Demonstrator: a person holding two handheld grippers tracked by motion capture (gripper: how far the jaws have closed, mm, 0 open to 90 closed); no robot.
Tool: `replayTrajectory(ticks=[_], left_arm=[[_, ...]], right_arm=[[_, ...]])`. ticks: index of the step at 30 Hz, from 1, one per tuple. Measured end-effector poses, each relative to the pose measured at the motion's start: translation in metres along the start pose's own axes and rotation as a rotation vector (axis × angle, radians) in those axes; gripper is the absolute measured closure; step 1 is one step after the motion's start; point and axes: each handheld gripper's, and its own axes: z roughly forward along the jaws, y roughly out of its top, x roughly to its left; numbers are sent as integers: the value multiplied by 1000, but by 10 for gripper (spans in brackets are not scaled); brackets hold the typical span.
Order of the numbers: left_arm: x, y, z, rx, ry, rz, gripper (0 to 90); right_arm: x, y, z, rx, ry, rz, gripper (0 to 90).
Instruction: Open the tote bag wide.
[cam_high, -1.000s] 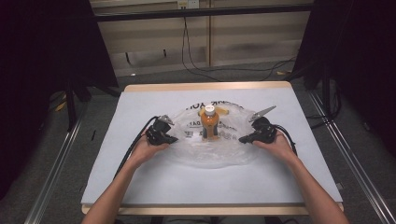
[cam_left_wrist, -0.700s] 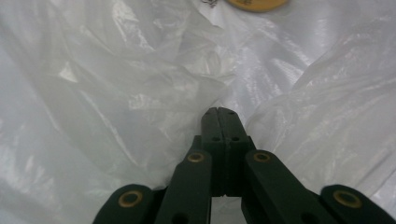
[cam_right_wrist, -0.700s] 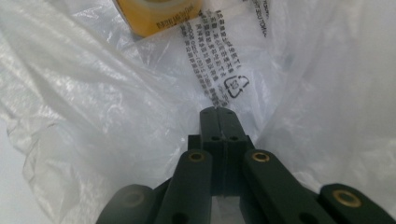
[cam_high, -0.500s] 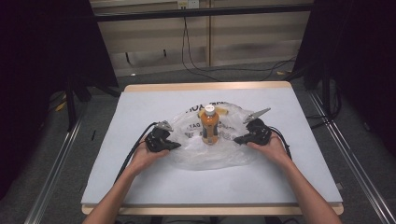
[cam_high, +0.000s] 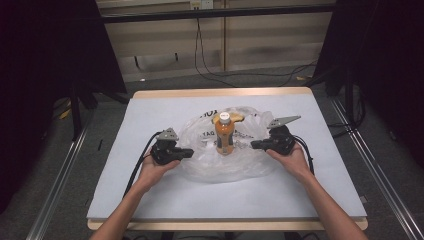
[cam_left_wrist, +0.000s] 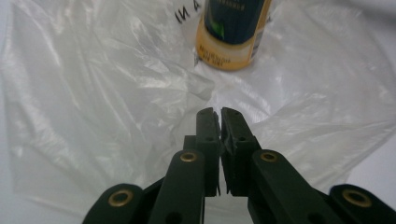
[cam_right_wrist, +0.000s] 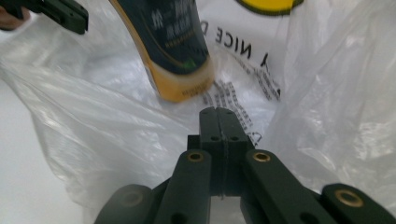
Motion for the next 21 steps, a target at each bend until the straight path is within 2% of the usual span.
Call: replayTrajectory(ticks=[1,5,7,10,11,12,14,15,16,17,18,21], left_arm=[[0,0,-2,-18,-9,-1,859],[-3,0,-14,-87,-26,-13,808],[-6,0,-18,-105,-27,-9,739],[-14,1,-24,-141,0,10,616],[-15,1,-25,-154,-5,15,589],[-16,1,-27,-160,12,24,554],[-17,0,-30,-178,35,19,405],[-18,1,-30,-188,42,0,316],[-17,1,-33,-193,66,3,263],[-17,0,-35,-201,86,6,239],[-16,0,-37,-220,80,-4,212],[-15,-1,-42,-230,110,-1,154]], right_arm=[[1,0,-3,-28,5,12,862],[4,1,-11,-75,-12,12,732],[7,2,-14,-104,-21,2,646],[12,3,-20,-158,-35,-3,470],[14,4,-22,-174,-46,-3,416],[15,4,-24,-187,-42,-5,393],[18,4,-28,-211,-75,-15,283],[19,4,-31,-226,-84,-8,231],[20,4,-33,-235,-88,-2,178],[21,4,-35,-249,-102,3,138],[21,3,-37,-261,-104,13,106],[21,1,-43,-291,-115,37,14]])
